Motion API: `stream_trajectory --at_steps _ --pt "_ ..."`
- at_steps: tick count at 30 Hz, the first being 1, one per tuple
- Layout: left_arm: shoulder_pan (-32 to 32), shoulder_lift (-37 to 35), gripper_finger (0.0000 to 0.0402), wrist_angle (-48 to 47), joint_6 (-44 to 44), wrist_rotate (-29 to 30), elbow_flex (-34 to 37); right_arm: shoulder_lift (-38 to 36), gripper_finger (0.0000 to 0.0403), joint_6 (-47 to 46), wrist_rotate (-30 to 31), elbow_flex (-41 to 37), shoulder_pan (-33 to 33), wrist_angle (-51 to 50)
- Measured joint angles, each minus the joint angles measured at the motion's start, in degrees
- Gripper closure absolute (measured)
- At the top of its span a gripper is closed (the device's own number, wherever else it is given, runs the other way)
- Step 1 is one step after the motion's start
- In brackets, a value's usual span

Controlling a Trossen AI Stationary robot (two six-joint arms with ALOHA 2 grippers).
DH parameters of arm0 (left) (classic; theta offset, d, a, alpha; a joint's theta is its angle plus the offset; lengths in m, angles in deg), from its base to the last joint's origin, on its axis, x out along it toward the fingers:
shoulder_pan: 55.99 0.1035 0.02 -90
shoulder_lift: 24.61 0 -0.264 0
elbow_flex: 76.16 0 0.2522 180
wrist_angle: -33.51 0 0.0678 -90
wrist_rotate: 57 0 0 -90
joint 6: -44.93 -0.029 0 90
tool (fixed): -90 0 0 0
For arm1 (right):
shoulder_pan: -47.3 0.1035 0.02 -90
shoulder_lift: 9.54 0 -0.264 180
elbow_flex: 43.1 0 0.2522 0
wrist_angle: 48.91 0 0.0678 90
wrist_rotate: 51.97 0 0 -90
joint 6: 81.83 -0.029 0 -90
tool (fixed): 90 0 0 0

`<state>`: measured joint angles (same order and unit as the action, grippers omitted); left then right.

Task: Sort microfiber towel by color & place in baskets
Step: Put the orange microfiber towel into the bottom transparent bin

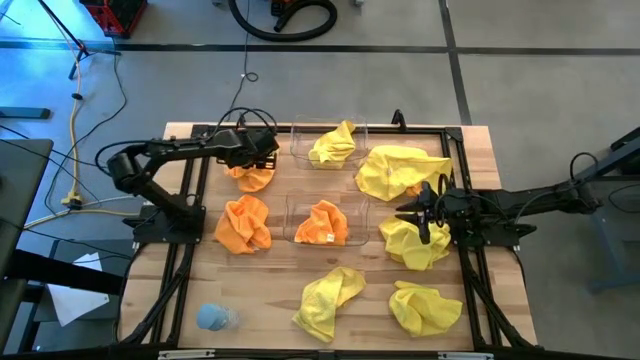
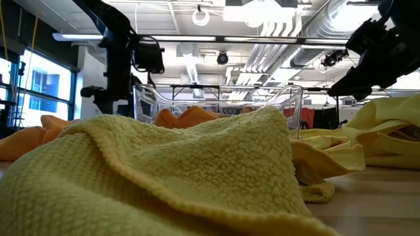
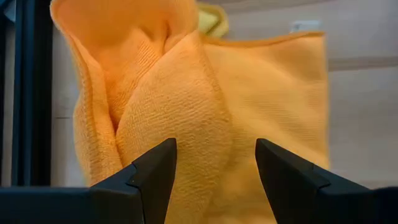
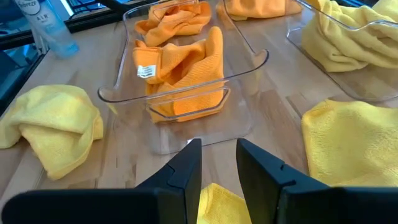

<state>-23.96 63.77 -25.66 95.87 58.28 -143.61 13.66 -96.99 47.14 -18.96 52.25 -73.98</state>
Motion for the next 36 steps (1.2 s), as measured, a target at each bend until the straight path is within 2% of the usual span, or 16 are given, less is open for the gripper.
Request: stream_trajectory --at_steps 7,11,15,22,30,36 --pt "0.27 4.56 0.0196 0.02 0.02 -0.89 0.0 0.0 0.0309 0.17 -0.64 0.0 0.0 0.0" --pt "0.27 6.11 0.0215 -0.07 0.08 -1.78 0.0 0.0 0.0309 0.17 -0.64 0.0 0.0 0.0" --pt "0.27 6.5 0.0267 -0.32 0.98 -2.59 0.0 0.0 0.0309 0.17 -0.64 0.0 0.0 0.0" --pt "-0.5 6.18 0.0389 -1.16 0.94 -2.84 -0.02 0.02 0.0309 1.7 -0.6 0.0 0.0 -0.04" --pt "-5.34 -0.41 0.0398 -4.18 2.99 -1.91 -1.09 0.02 0.0309 2.45 -0.58 0.0 0.0 -0.07" --pt "-13.08 -7.78 0.04 -10.94 6.95 2.35 -8.57 0.03 0.0309 2.6 -0.58 0.0 0.0 -0.22"
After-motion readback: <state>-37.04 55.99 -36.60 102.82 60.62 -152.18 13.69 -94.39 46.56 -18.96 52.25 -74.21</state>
